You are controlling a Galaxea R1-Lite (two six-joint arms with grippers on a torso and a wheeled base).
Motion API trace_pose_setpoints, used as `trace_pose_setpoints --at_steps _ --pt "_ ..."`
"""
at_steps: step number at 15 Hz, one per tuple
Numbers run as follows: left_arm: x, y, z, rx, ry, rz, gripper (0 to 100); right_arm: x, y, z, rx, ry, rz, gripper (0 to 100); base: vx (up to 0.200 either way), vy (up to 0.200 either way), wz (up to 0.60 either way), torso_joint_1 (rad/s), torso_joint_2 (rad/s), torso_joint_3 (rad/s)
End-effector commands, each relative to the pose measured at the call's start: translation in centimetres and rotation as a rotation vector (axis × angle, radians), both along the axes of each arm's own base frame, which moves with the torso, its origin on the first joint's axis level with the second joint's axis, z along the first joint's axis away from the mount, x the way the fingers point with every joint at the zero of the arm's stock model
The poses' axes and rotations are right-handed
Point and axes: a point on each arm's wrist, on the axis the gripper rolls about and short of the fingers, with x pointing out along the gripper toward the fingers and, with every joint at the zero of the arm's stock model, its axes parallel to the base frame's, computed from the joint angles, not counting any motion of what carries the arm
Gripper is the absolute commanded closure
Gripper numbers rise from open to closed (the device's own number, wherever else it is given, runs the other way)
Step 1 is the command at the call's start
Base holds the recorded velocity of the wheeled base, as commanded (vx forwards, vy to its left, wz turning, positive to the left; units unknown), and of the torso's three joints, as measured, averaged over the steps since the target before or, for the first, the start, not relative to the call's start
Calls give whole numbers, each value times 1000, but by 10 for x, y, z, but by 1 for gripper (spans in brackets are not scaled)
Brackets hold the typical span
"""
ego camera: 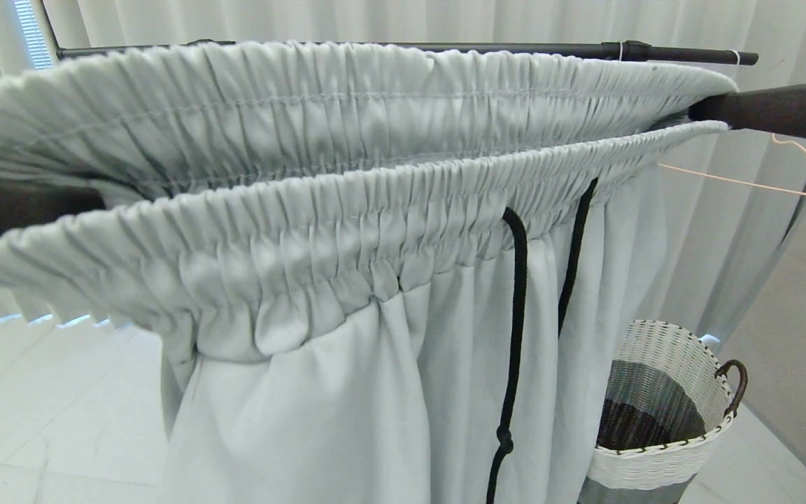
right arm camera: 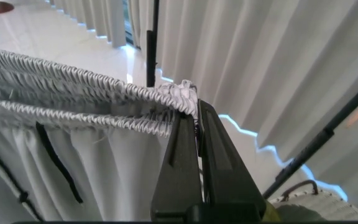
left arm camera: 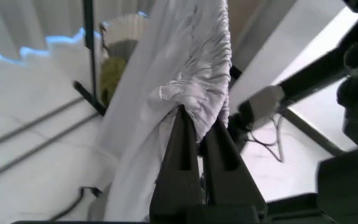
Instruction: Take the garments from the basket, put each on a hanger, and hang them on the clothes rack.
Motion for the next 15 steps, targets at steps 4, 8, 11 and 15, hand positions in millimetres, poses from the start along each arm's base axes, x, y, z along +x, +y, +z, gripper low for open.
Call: trace_pose_setpoints --at_steps 4,8,11,15 --pt "58 -43 5 79 -189 210 100 -15 -36 26 -8 28 -99 100 0 0 0 0 0 0" --pt "67 -61 -28 231 -234 221 100 -43 -60 8 -42 89 -104 100 0 0 0 0 0 0" --pt "62 -66 -27 216 -239 189 100 -48 -65 -1 -53 100 -102 100 0 0 0 0 0 0" --pt "67 -78 -24 158 -269 187 100 -46 -61 1 -51 92 -82 100 0 0 0 0 0 0"
